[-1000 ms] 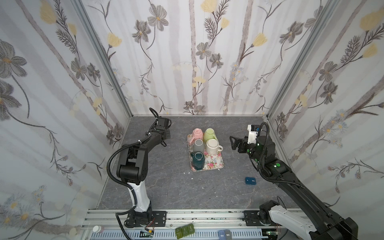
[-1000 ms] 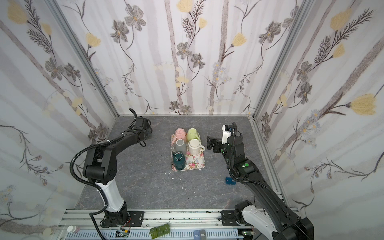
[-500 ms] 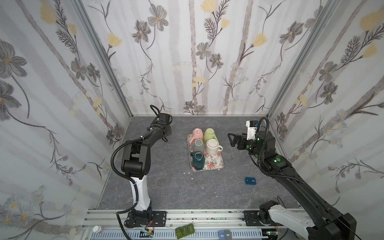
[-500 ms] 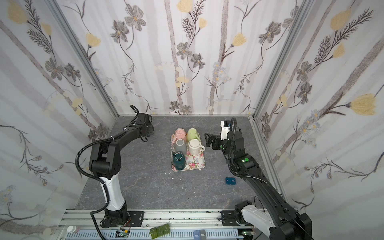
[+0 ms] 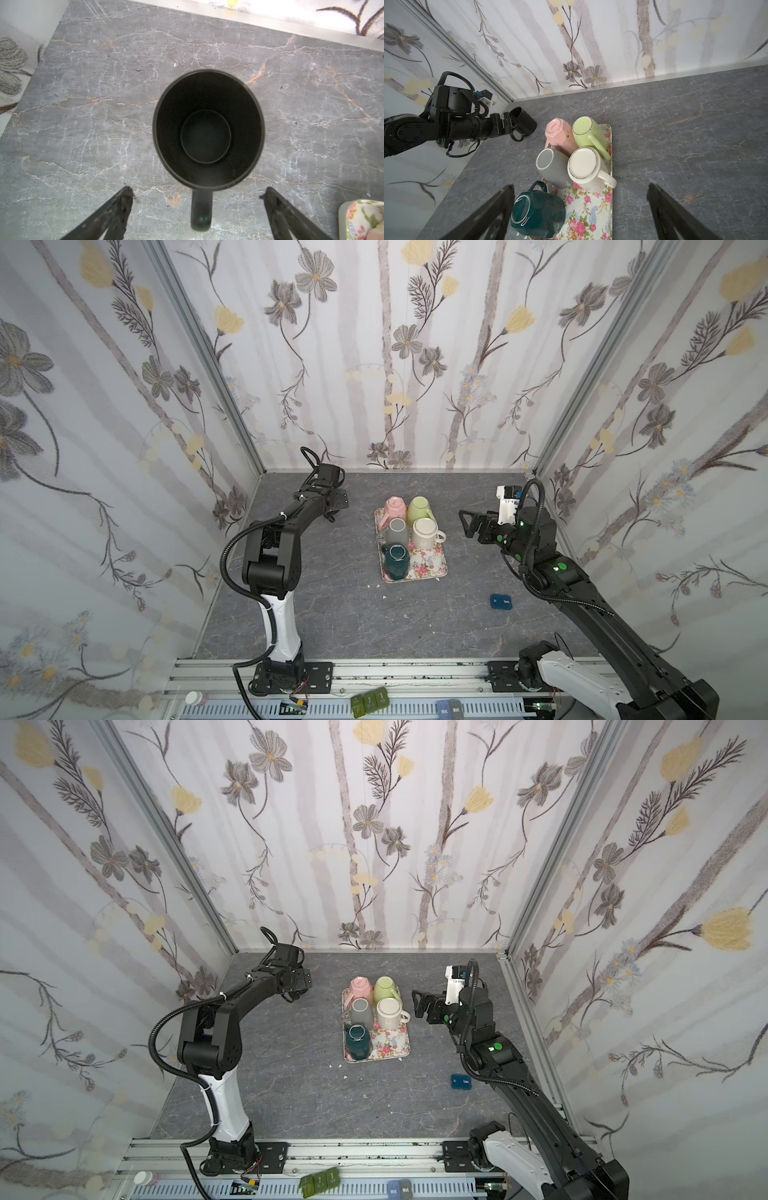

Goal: Turn the mug right side up
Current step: 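Lower the black mug onto the table and open the left gripper, then move the right gripper over the white mug while the left arm returns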

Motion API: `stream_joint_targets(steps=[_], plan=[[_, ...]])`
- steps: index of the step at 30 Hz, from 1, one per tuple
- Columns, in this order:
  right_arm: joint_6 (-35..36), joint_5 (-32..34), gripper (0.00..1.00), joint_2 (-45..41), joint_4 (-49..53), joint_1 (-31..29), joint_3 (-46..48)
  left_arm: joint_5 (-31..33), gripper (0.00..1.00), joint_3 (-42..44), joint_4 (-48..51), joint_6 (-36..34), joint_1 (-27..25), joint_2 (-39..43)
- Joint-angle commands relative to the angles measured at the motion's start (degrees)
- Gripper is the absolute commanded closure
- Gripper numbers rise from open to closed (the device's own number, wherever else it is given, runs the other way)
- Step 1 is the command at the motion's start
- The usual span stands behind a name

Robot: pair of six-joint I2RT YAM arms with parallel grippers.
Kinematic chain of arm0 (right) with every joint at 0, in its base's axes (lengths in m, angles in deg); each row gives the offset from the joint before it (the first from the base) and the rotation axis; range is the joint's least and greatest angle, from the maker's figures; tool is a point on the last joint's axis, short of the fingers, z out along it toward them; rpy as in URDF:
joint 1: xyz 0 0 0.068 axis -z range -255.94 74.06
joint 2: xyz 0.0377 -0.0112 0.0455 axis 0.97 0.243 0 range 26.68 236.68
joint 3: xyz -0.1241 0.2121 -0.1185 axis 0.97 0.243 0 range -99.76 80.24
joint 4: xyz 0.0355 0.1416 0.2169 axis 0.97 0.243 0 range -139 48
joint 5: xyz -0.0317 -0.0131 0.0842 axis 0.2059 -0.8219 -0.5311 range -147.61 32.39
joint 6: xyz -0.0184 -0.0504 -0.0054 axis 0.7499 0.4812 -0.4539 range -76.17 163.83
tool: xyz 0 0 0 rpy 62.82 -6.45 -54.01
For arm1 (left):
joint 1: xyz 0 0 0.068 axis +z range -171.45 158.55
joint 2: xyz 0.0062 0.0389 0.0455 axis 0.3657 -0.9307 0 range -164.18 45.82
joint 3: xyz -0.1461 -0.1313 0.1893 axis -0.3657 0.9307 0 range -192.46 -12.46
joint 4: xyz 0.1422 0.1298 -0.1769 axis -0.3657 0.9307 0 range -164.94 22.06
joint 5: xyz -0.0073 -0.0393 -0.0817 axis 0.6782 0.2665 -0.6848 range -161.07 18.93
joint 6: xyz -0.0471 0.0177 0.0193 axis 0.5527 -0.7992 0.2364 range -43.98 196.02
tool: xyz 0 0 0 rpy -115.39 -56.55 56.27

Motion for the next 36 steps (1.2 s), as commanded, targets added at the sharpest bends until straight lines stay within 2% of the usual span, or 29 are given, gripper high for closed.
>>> stream_joint_targets(steps=[1,5,12,17,19,23,25,27,31,36], plan=[[-0.8,0.03,0.0,0.12,0.76,0.1,-0.57,0.49,0.0,0.26,0.48,0.93,-0.23,2.24],[-1.39,-0.53,0.0,0.64,1.36,0.03,-1.27,-0.26,0.0,3.22,-0.16,2.1,-1.46,7.9],[0.84,-1.13,0.0,4.19,8.03,0.1,-3.3,-1.26,0.0,18.29,-2.81,4.25,-6.06,22.11],[2.44,-4.19,0.0,5.47,4.43,0.08,-1.08,-10.61,0.0,28.23,-7.4,9.88,-8.84,28.39],[3.63,-4.17,0.0,6.1,3.24,0.03,-0.09,-12.36,0.0,29.28,-6.8,10.15,-10.21,28.64],[3.89,-2.58,0.0,8.09,3.89,0.1,1.13,-8.71,0.0,29.8,-6.1,9.98,-14.2,28.98],[2.93,-2.19,0.0,8.07,3.32,0.19,2.66,-9.3,0.0,28.81,-5.7,11.95,-15.38,29.0],[2.99,-4.06,0.0,7.19,1.07,0.12,4.84,-8.83,0.0,28.36,-5.45,14.61,-17.42,30.16],[4.17,-5.33,0.0,6.4,-1.78,0.14,10.04,-3.79,0.0,28.28,-5.26,17.63,-22.61,33.58],[4.56,-8.7,0.0,6.86,-1.82,0.73,11.99,-2.25,0.0,25.89,-1.11,20.44,-25.1,34.97]])
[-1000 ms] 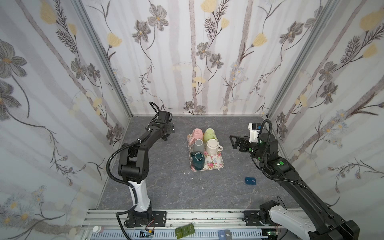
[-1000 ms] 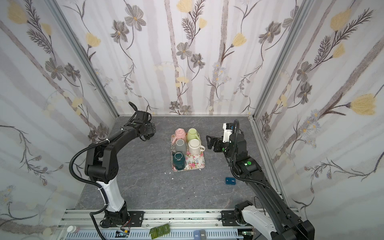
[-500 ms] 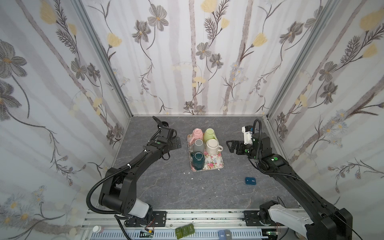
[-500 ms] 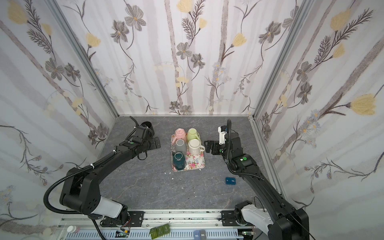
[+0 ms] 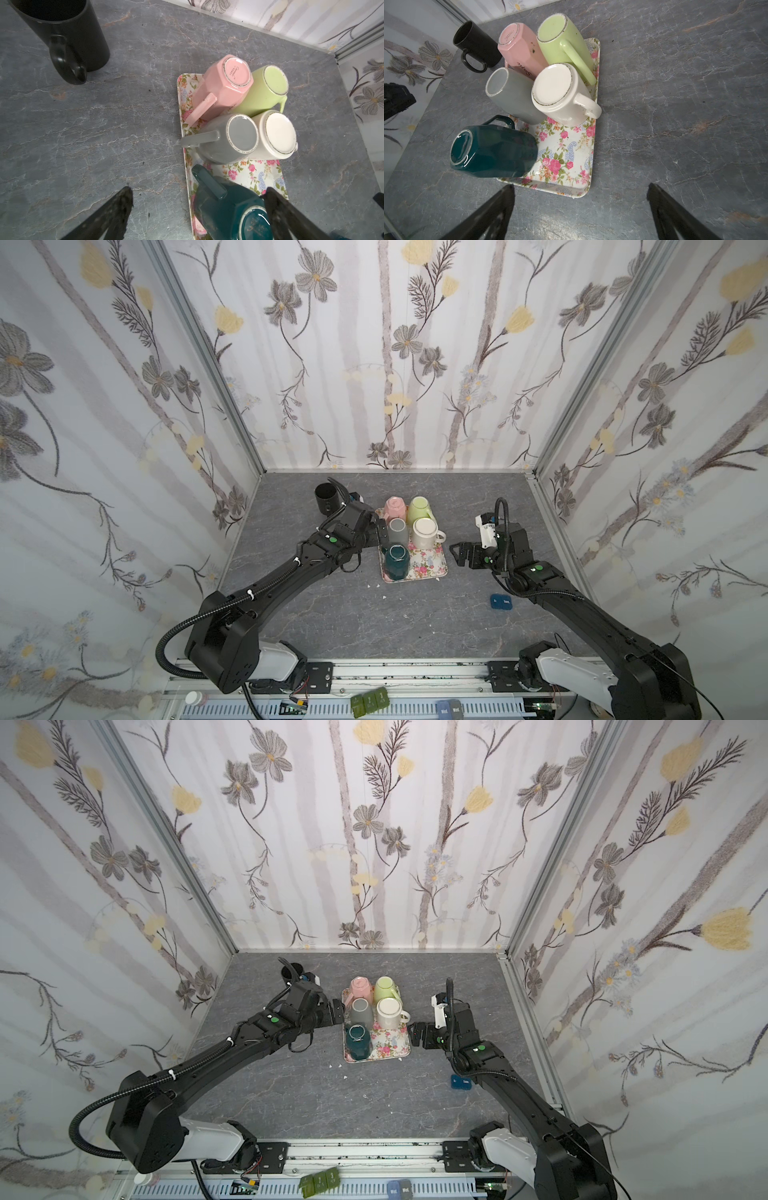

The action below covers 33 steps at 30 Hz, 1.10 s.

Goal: Turn the mug right side up
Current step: 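Move the right gripper over the white mug while the left arm returns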

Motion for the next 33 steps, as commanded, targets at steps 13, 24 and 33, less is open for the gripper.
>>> stream_joint_targets(steps=[13,24,33], plan=[[-1.95,-7.05,0.0,3.79,-11.95,0.36,3.89,5.49,0.0,-0.16,5.05,1.38,-3.27,6.01],[5.22,-4.73,0.01,13.35,-13.95,-3.18,-1.86,4.07,0.0,5.02,-1.14,-2.97,-3.2,6.65],[5.41,-0.85,0.04,18.06,-13.71,-6.87,-5.59,1.38,0.0,5.04,-3.23,-9.35,-2.75,6.39]])
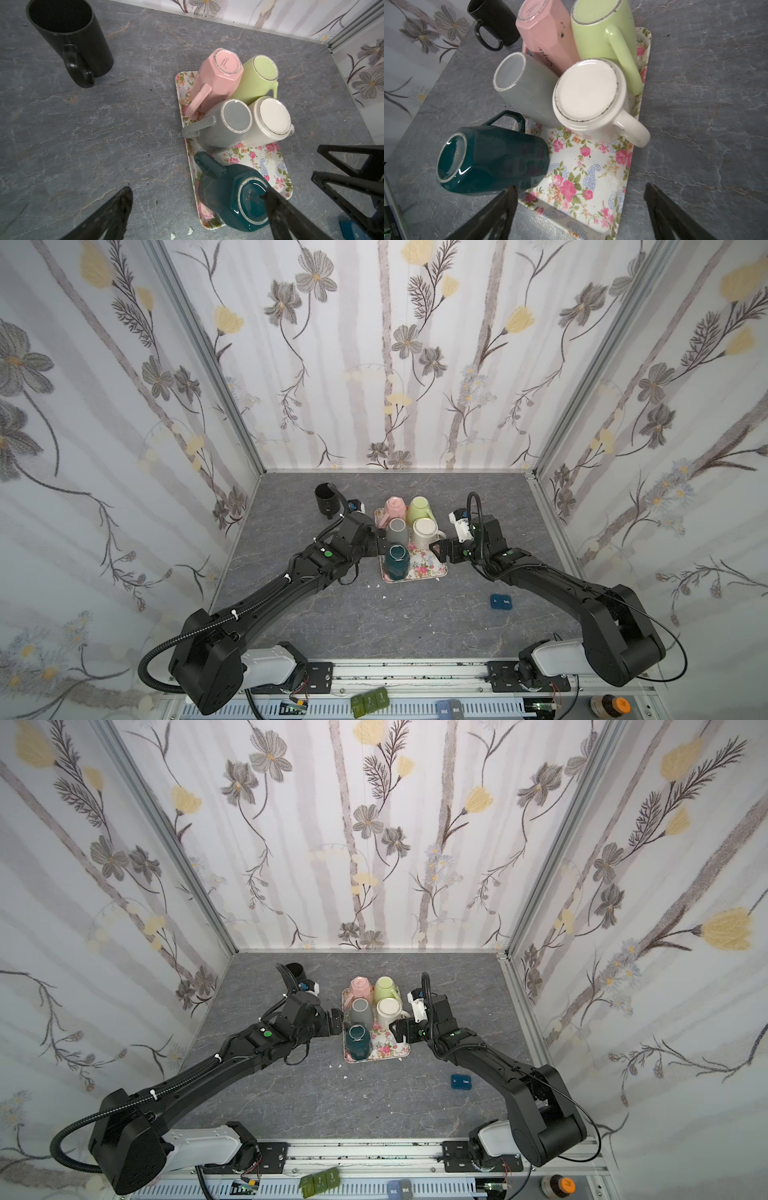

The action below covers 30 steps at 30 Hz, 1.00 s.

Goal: Turn the mug right side up
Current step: 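Move the right gripper over the white mug while the left arm returns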

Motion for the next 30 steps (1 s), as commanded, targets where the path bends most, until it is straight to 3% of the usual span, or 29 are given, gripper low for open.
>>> stream_joint_targets(steps=[1,15,30], plan=[[1.57,4.29,0.04,0.93,-2.46,-1.42,-0.45,-0.81,0.0,-0.49,-1.8,-4.45,0.36,-0.08],[7.71,8.38,0.04,11.68,2.23,-1.36,-12.65,-5.41,0.0,1.25,-5.69,-8.96,1.07,-0.98],[10.37,3.62,0.05,15.29,3.46,-0.28,-14.91,-4.59,0.0,-1.0,-6.39,-6.35,1.12,-4.56]])
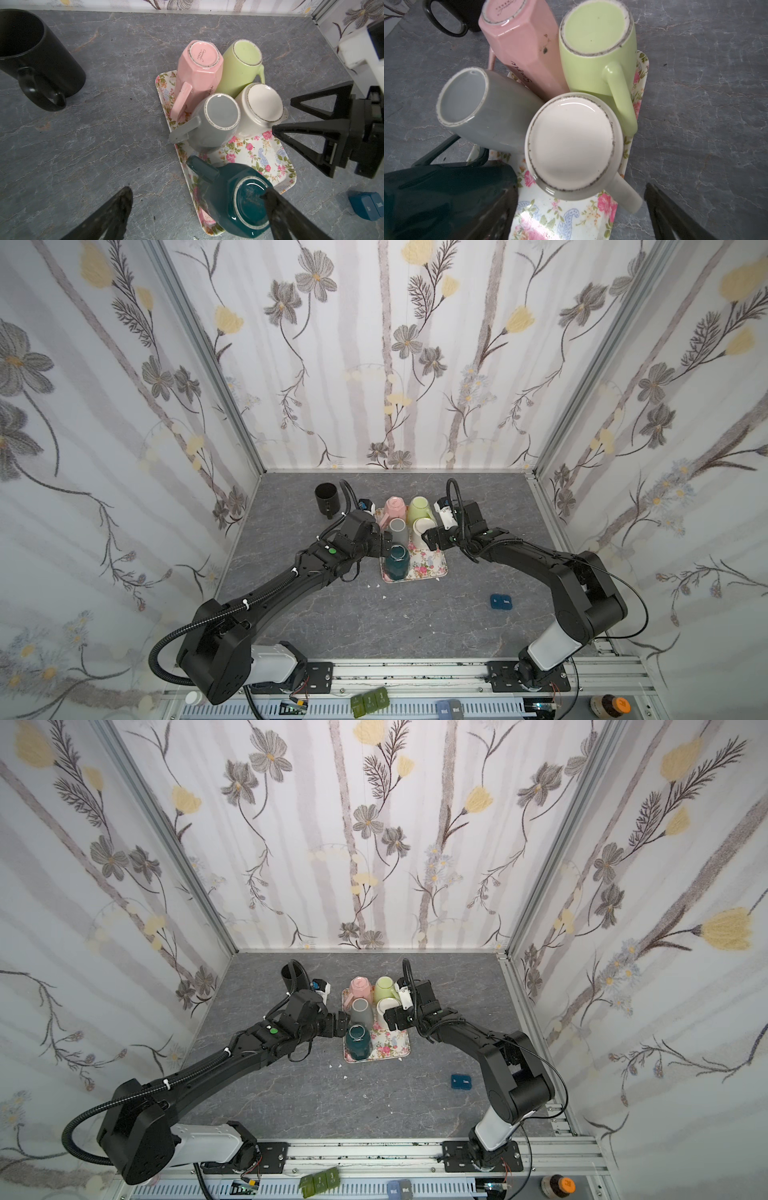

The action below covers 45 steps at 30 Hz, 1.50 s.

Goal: Turn the mug right side up
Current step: 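Move the right gripper over the white mug while the left arm returns, then lower the right gripper and close it on the white mug's handle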

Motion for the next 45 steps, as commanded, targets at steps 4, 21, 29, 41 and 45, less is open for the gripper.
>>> stream_joint_targets(steps=[4,21,29,41,45], plan=[[1.87,-2.96,0.05,2.63,0.68,0.26,-2.14,1.45,0.0,-1.96,-1.29,1.74,0.12,-1.65],[-2.96,-9.13,0.14,1.63,-1.22,-1.6,1.31,5.92,0.0,-3.32,0.28,2.45,1.02,-2.3],[-3.98,-5.76,0.22,-0.84,0.31,-2.84,2.78,5.38,0.0,-2.99,0.54,2.8,1.32,-1.91],[0.24,4.49,0.39,3.68,18.16,-5.39,-7.96,4.65,0.0,-3.32,-0.11,4.22,1.49,-3.96],[0.81,7.08,0.46,5.58,22.81,-5.83,-11.47,3.56,0.0,-3.7,-0.43,4.39,1.51,-4.94]])
